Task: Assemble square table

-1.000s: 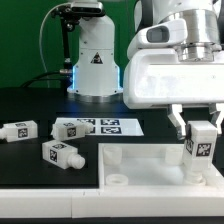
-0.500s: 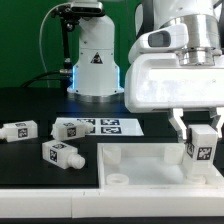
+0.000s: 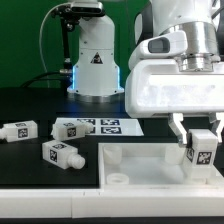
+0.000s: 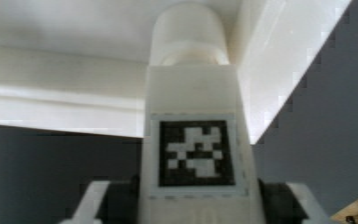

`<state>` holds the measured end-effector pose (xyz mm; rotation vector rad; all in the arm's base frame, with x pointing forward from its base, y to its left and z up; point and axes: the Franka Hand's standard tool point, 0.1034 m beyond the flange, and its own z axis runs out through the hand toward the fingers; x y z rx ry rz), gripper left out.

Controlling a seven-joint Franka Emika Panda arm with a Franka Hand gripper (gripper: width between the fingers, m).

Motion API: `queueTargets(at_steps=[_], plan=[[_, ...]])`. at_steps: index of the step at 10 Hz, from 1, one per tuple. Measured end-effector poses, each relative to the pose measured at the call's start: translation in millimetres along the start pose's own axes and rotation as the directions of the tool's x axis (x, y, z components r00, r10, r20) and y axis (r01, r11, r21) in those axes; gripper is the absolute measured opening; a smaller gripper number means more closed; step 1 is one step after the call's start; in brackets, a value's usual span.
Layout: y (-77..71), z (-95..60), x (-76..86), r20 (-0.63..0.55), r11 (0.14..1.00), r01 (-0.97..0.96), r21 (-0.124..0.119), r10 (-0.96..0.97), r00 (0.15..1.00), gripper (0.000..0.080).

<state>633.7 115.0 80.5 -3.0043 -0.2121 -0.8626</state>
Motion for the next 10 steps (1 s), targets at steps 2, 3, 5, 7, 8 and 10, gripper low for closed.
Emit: queueTargets(at_steps=[2, 3, 5, 7, 8, 10], plan=[[0.7, -1.8, 7.0, 0.068, 1.0, -0.01, 0.01, 0.009, 0.998, 0.0467], [-2.5, -2.2, 11.5, 0.128, 0.999, -0.033, 0.017, 0.031, 0.991, 0.0467], [-6.1, 0.3, 12.8, 0.304, 0.997, -0.076, 0.02, 0.066, 0.95, 0.0636], [1.3, 1.6, 13.4, 0.459, 0.995, -0.098, 0.011, 0.082, 0.885, 0.0647], [9.3, 2.0, 12.5, 0.512, 0.995, -0.102, 0.011, 0.082, 0.855, 0.0648], [13.0, 1.6, 9.7, 0.585, 0.992, -0.123, 0.001, 0.099, 0.805, 0.0648]])
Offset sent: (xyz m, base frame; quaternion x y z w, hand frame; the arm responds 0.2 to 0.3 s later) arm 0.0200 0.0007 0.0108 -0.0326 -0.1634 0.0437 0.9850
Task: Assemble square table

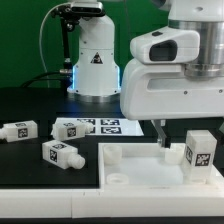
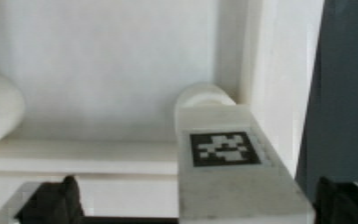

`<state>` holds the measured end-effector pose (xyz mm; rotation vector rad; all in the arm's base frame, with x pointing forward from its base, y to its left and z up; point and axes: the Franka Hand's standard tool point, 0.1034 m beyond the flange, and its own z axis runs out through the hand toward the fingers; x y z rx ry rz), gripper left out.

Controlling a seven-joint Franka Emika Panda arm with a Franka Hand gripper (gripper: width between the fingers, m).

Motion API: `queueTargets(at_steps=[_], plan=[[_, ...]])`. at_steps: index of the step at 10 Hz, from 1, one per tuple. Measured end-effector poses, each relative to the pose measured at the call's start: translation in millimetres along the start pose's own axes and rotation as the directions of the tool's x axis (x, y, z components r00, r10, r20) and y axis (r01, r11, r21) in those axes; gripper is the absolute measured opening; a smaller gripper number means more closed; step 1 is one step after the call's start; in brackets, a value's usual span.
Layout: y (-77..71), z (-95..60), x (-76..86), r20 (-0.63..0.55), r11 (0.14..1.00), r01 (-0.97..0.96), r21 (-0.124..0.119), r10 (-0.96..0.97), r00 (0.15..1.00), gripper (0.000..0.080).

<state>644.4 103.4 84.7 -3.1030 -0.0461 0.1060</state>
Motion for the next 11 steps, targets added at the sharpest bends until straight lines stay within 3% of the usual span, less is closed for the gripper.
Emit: queueTargets(at_steps=[1, 2, 3, 4, 7, 8, 10, 11], plan=[[-0.3, 0.5, 1.2, -0.009, 1.0, -0.015, 0.0, 0.015, 1.0, 0.0568], [0.3, 1.1, 1.0, -0.008, 1.0, -0.016, -0.001, 0.016, 1.0, 0.0385], [-0.3, 1.2, 0.9, -0.008, 0.995, -0.099, 0.001, 0.099, 0.995, 0.0385], [-0.4, 1.5, 0.8, -0.007, 0.988, -0.156, 0.002, 0.156, 0.988, 0.0284], [-1.6, 2.3, 1.1, -0.014, 0.932, -0.363, 0.006, 0.363, 0.932, 0.0284], [-4.4, 3.3, 0.6, -0.041, 0.896, -0.445, 0.019, 0.445, 0.895, 0.0284], [-6.6, 4.0, -1.0, -0.048, 0.734, -0.677, 0.056, 0.679, 0.732, 0.0284], [-5.8, 4.4, -1.2, -0.034, 0.609, -0.789, 0.078, 0.793, 0.608, 0.0285]])
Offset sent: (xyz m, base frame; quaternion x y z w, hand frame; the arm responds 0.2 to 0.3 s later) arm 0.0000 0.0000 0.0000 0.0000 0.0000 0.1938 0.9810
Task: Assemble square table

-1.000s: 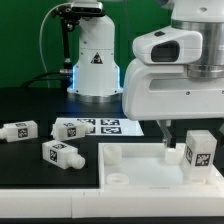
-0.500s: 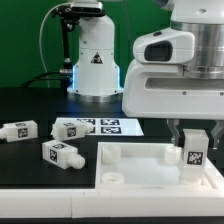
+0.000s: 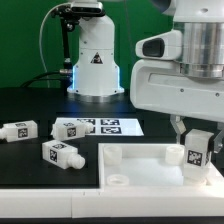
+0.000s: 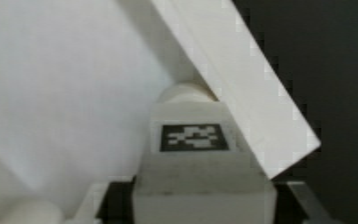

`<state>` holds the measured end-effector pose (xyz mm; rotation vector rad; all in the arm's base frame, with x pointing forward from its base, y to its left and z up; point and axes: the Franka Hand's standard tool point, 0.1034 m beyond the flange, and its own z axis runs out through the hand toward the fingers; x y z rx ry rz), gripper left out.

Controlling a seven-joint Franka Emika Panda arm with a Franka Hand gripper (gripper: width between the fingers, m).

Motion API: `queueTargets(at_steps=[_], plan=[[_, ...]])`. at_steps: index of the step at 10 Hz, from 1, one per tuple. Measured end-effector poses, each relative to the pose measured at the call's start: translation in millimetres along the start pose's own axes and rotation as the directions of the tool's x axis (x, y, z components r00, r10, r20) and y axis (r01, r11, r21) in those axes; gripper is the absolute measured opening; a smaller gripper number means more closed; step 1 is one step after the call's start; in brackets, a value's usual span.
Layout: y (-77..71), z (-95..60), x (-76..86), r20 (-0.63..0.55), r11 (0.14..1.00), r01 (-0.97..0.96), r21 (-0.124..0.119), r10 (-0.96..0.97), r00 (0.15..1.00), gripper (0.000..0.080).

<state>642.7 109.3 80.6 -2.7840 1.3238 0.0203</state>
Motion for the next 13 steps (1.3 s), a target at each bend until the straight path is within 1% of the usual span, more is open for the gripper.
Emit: queueTargets(at_steps=[1, 2, 3, 5, 6, 7, 8, 9, 10, 12, 13], plan=[[-0.3, 0.2, -0.3, 0.001, 0.991, -0.132, 0.003, 0.132, 0.991, 0.0285], [-0.3, 0.6, -0.1, 0.015, 0.955, -0.296, 0.012, 0.296, 0.955, 0.0285], [0.6, 0.5, 0.8, 0.024, 0.925, -0.379, 0.015, 0.379, 0.925, 0.0285], [0.7, 0.6, 0.8, 0.024, 0.924, -0.383, 0.014, 0.382, 0.924, 0.0285], [0.6, 0.5, 0.8, 0.022, 0.942, -0.335, 0.015, 0.334, 0.942, 0.0399], [-1.5, -1.7, 1.1, 0.005, 0.989, -0.148, 0.02, 0.148, 0.989, 0.054], [-5.4, -2.3, -0.7, -0.013, 0.999, 0.041, 0.029, -0.04, 0.999, 0.054], [-6.9, -0.6, -2.4, -0.023, 0.983, 0.177, 0.037, -0.176, 0.984, 0.0615], [-6.1, -0.3, -1.1, -0.024, 0.983, 0.182, 0.036, -0.181, 0.983, 0.0642], [-5.2, 0.5, 0.0, -0.029, 0.946, 0.324, 0.029, -0.323, 0.946, 0.0648], [-5.2, 0.1, 1.1, -0.038, 0.88, 0.475, 0.017, -0.474, 0.879, 0.0648]])
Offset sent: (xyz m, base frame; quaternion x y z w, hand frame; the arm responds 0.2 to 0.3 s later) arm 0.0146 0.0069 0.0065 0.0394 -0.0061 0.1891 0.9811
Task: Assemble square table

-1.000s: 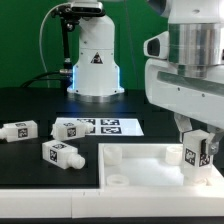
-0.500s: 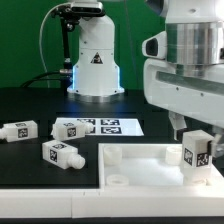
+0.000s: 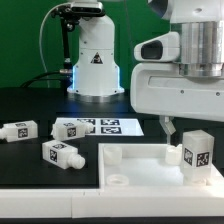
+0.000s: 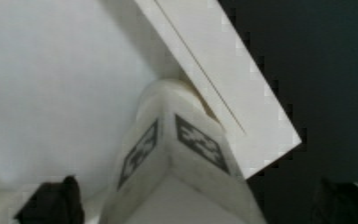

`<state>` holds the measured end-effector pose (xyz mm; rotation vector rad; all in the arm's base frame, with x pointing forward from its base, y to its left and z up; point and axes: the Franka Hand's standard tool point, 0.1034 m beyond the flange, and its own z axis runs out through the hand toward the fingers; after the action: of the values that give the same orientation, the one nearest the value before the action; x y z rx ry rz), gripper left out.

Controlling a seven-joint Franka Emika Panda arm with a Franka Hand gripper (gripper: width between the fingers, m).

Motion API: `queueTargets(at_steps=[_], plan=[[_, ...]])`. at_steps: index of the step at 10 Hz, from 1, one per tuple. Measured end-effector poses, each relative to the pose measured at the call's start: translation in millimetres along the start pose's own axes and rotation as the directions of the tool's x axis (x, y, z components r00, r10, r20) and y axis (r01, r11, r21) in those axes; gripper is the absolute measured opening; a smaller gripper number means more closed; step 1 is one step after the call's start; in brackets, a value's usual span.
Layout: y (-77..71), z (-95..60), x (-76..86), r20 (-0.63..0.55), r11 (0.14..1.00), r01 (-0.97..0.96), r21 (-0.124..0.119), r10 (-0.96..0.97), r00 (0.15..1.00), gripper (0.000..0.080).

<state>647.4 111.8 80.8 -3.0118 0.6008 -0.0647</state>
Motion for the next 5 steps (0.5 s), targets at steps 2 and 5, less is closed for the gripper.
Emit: queueTargets(at_steps=[2, 5], plan=[[1.9, -1.2, 0.9, 0.003, 0.945, 0.326, -0.007, -0.326, 0.945, 0.0649], [2.7, -0.6, 0.0, 0.004, 0.935, 0.355, -0.011, -0.355, 0.935, 0.0554]])
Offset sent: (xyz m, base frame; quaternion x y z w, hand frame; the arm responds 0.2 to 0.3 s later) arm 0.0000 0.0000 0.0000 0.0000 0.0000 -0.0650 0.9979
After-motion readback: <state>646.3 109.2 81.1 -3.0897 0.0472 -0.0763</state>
